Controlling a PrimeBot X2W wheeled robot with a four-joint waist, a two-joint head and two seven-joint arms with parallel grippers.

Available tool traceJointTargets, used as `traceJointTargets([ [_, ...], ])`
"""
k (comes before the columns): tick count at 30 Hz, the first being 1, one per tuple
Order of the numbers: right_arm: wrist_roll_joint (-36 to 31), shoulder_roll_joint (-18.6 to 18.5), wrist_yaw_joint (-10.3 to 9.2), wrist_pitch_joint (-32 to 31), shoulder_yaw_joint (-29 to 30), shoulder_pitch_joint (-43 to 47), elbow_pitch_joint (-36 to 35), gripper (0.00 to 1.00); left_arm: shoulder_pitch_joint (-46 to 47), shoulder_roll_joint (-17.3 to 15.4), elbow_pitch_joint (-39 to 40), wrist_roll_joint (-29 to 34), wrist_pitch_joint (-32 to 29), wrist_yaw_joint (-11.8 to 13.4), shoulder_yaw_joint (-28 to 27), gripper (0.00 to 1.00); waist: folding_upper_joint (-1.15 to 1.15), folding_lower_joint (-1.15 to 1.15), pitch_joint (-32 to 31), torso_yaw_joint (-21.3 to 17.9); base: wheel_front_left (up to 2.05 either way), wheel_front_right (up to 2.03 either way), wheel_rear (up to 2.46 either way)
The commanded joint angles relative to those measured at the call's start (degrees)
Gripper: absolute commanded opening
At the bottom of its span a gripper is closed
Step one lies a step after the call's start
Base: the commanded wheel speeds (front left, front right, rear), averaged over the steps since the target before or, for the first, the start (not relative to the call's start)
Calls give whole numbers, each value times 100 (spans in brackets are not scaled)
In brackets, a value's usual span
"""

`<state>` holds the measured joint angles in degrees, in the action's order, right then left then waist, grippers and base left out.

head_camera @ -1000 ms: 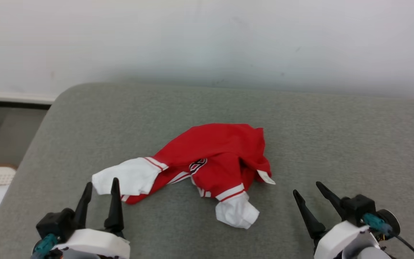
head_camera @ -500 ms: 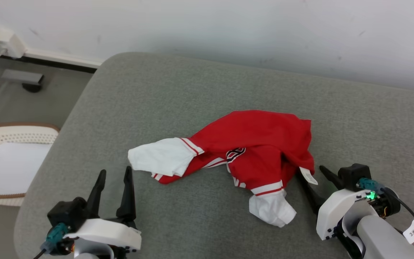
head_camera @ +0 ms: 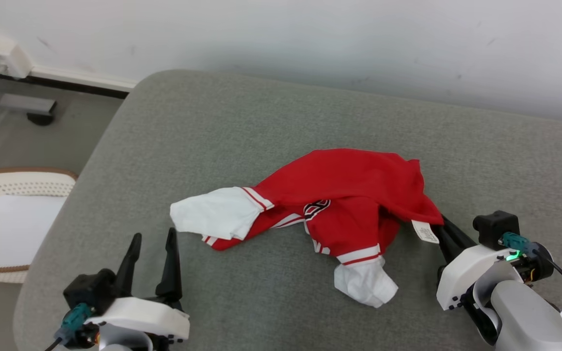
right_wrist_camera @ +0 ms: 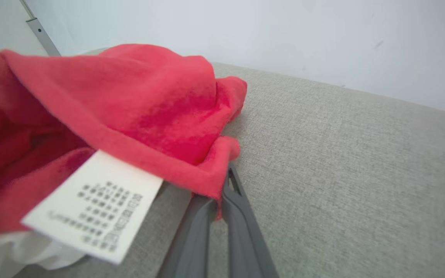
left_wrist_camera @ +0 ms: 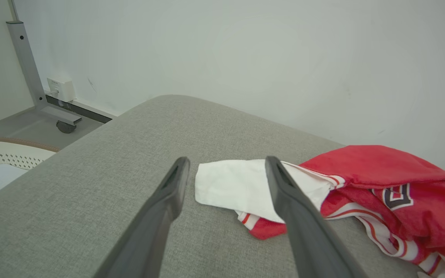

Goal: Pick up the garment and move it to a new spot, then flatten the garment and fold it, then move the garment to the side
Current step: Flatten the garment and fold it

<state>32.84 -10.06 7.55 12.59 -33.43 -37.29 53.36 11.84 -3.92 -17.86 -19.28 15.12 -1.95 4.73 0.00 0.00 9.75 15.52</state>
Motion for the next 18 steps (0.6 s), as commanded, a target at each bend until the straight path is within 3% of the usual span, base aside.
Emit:
traceJointTargets([
  [1,75,-48,-14,69,-16,-50,-7,0,37,-10,-19,31,1,-17,-26,100,0,0,-69,-87,0,0,0],
  [10,89,-461,-14,245,-231,85,-545,0,-202,-57,-123,125,1,-50,-121,100,0,0,-494,-632,0,0,0],
  [18,183,-1041,-14,254,-463,481,-2022,0,-415,-89,-119,123,1,-11,-197,100,0,0,-749,-1274,0,0,0],
])
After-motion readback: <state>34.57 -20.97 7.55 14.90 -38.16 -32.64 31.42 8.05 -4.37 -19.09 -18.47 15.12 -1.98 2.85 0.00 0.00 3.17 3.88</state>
